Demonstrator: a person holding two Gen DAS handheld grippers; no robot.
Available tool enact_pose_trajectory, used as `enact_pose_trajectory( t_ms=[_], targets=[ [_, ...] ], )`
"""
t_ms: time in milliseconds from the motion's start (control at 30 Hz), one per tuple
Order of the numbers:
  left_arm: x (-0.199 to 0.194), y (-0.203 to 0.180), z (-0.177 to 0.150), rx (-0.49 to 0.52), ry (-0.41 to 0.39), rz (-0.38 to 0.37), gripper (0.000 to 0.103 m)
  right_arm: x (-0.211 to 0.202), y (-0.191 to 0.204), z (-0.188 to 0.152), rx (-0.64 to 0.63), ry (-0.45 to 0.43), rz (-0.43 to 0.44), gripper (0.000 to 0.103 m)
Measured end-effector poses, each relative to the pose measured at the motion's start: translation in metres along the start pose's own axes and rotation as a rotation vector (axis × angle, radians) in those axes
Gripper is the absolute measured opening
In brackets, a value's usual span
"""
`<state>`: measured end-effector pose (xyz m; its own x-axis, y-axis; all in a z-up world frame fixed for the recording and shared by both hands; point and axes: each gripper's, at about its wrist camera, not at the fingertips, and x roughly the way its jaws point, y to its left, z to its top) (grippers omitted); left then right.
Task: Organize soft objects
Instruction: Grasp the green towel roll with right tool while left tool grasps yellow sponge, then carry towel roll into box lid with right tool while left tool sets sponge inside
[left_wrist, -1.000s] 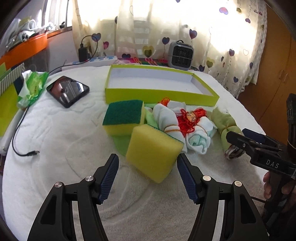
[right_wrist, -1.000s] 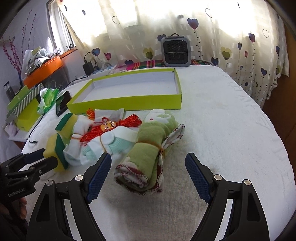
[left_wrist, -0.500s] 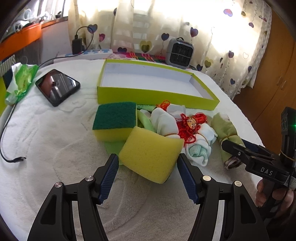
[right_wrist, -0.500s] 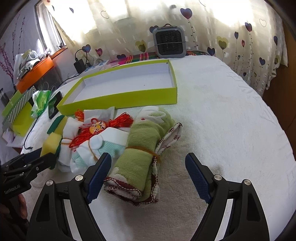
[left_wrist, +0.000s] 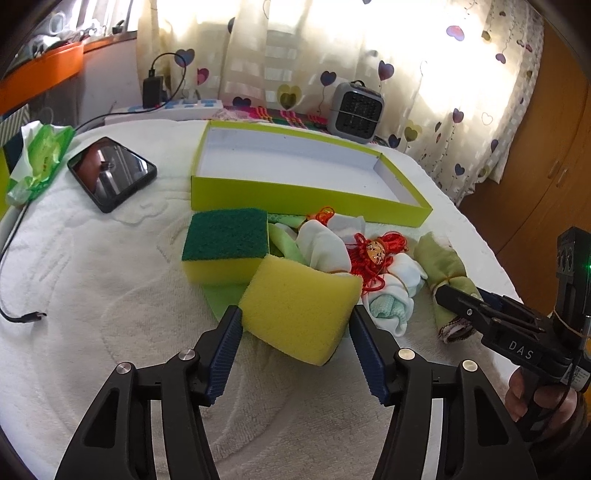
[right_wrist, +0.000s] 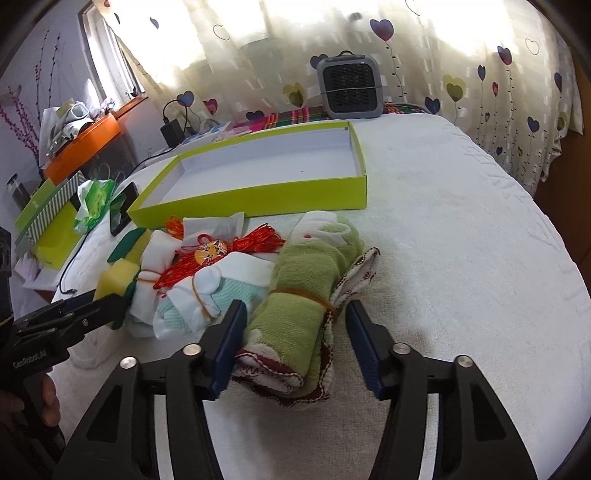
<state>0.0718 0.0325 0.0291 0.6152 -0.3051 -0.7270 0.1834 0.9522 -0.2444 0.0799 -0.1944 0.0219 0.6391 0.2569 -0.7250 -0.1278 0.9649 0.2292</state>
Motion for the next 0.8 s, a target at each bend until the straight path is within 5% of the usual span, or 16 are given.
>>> enact_pose_trajectory(
  t_ms=[333, 800],
  targets=[
    [-0.009, -0.001, 0.002, -0.002, -0.029, -0.009, 0.054, -0.005, 0.001, -0.002, -0.015, -0.018, 0.003, 0.038],
    [-0.023, -0.006, 0.012, 0.024, -0.066, 0.000, 0.054, -0.020, -0.001, 0.005, -0.019, -0.058, 0.001, 0.036]
  ],
)
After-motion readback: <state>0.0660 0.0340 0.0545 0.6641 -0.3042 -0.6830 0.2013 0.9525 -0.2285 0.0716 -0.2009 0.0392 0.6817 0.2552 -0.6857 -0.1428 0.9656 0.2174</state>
